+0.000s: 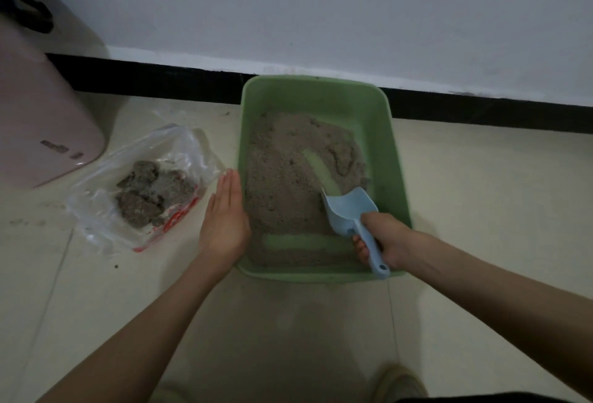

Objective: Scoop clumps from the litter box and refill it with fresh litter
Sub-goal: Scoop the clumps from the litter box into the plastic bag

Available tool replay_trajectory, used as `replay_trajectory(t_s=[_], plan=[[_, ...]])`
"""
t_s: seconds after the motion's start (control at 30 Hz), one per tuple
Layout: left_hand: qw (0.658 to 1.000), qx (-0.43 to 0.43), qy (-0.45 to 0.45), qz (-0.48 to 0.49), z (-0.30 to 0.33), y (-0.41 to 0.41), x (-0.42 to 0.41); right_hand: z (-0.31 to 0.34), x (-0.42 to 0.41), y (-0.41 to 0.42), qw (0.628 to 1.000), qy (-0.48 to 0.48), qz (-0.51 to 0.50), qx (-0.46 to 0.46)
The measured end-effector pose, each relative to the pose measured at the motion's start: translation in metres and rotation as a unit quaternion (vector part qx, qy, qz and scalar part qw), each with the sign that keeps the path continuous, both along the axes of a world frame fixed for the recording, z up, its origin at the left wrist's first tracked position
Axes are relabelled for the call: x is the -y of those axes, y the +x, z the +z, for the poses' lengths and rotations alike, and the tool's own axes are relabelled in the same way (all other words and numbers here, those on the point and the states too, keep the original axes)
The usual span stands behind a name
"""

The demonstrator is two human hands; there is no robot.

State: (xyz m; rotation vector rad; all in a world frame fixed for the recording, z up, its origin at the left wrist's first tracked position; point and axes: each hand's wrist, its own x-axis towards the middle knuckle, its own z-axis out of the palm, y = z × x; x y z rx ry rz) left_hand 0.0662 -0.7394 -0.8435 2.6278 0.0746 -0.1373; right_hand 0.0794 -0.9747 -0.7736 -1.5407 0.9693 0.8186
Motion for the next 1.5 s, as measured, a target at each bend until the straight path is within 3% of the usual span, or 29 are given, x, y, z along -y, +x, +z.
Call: replay_trajectory(t_s=[0.2, 0.93, 1.13, 1.23, 1.5], plan=[[1.0, 0.009, 0.004, -0.004, 0.002, -0.003, 0.002, -0.016, 0.008, 0.018, 0.999, 0.007, -0.039, 0.014], [0.999, 0.05, 0.007, 0.02, -0.012, -0.002, 0.004, -0.041, 0.008, 0.141, 0.997, -0.055, -0.011, 0.047], [0.999, 0.047, -0.001, 0.021, -0.013, -0.001, 0.005, -0.066, 0.004, 0.136, 0.978, -0.139, -0.059, 0.143], [0.999, 0.05, -0.002, 0.021, -0.013, -0.001, 0.004, -0.064, 0.0, 0.13, 0.974, -0.129, -0.073, 0.17], [0.999, 0.039, -0.008, 0.025, -0.006, -0.001, 0.006, -0.059, -0.008, 0.104, 0.967, -0.081, 0.035, 0.238]])
